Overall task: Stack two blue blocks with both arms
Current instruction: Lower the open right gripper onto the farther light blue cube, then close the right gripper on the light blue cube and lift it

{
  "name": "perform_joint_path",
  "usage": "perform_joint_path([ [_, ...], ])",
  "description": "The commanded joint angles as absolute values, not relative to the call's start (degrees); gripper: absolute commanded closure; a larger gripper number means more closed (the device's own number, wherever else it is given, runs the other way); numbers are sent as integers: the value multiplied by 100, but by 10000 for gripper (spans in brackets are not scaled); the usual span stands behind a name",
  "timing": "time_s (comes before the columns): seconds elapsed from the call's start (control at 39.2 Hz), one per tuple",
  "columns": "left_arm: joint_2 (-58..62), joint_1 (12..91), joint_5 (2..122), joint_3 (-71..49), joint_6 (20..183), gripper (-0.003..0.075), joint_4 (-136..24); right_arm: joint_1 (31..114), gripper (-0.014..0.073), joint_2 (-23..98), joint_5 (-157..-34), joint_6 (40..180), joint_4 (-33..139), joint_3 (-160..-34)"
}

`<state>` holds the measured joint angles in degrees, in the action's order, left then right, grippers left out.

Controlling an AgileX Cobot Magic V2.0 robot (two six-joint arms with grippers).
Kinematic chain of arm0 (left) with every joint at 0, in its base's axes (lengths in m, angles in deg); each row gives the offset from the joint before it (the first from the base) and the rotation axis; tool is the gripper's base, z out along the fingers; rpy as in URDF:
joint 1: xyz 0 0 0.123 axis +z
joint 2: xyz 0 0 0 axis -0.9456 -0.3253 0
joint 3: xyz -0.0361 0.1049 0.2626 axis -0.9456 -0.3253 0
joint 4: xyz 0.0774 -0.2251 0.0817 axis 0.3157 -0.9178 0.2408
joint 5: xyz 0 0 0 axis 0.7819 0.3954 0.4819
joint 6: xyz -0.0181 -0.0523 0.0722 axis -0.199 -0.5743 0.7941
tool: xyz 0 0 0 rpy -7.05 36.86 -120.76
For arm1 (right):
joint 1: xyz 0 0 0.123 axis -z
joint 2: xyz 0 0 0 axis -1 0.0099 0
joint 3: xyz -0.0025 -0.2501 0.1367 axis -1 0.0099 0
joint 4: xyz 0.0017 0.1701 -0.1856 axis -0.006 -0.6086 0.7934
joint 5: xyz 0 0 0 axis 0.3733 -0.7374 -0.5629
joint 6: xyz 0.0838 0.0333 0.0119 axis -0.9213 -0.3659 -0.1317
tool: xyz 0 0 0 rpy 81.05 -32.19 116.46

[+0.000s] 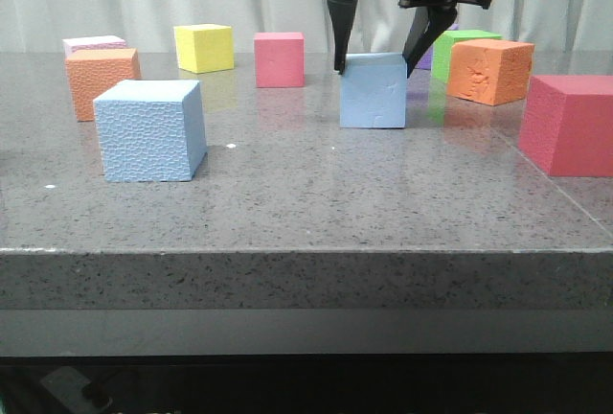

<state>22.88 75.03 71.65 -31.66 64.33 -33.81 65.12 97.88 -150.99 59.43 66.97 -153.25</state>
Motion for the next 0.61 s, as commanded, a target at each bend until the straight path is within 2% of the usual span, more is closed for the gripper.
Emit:
perform_joint_path([
  [0.0, 2261, 7493, 6770, -2958, 6445, 176, -3399, 6529, 225, 9445, -14902, 5952, 6763, -15497],
  [0.59, 2261, 7493, 6801, -2958, 6445, 176, -3399, 6529, 225, 9438, -15587, 5957, 6763, -16613],
])
